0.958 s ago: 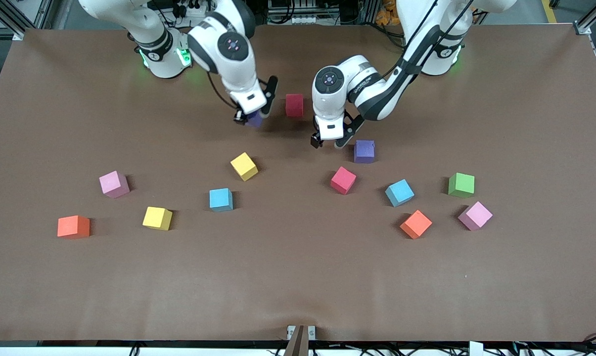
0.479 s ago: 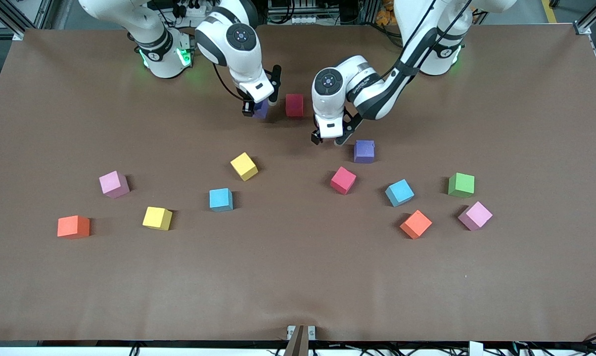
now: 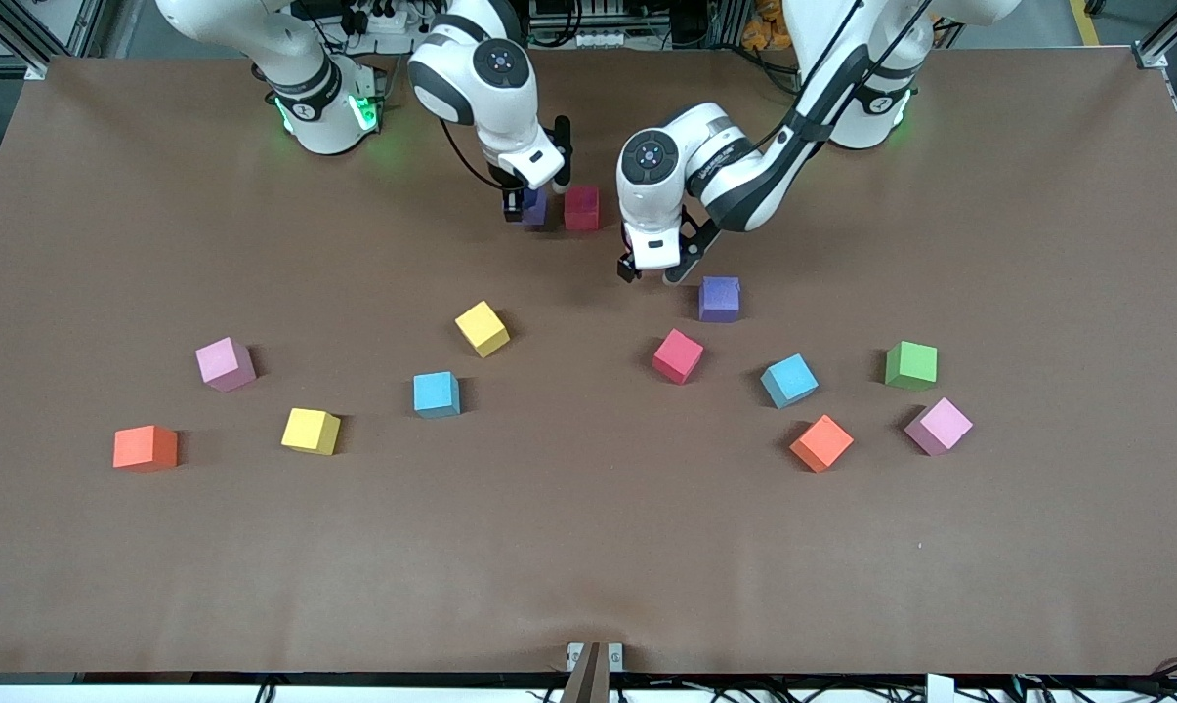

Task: Form number 2 with 11 blocks
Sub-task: 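Lower the blue cube beside the red cube with the right gripper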

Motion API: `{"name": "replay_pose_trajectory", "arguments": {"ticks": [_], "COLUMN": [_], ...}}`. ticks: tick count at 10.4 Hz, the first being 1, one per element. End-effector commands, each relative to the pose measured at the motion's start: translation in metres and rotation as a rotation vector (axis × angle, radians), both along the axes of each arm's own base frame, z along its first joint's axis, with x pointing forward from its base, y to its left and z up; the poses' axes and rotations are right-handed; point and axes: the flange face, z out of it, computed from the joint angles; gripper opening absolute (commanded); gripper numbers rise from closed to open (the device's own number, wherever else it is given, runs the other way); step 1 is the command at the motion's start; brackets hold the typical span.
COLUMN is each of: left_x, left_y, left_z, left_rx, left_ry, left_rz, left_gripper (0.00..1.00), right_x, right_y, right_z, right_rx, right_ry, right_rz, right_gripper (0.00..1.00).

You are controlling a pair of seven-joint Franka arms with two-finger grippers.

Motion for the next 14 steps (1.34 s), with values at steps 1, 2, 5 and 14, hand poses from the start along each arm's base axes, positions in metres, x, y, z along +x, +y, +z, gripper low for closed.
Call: {"name": "replay_pose_trajectory", "arguments": {"ticks": [1, 2, 5, 14], "left_x": [-0.006, -0.014, -0.029, -0.04], "left_y": [0.006, 0.005, 0.009, 0.011], "left_z": [0.011, 0.009, -0.003, -0.026], "left_rx": [0.001, -0.008, -0.001, -0.054], "left_ry": [0.029, 0.058, 0.092, 0.081], "left_rz": [0.005, 0.02, 0.001, 0.015], "left_gripper": [1.0, 1.0, 1.0, 1.0], "right_x": [-0.004, -0.007, -0.009, -0.021], "right_y": [0.008, 0.013, 0.02, 0.036], "right_z": [-0.012, -0.016, -0.023, -0.038], "right_rx": [-0.003, 0.002, 0.005, -0.013], "right_ry": [-0.003, -0.003, 0.002, 0.013], "right_rz": [0.006, -0.002, -0.02, -0.039], "right_gripper": [0.0, 0.0, 0.0, 0.0]}}
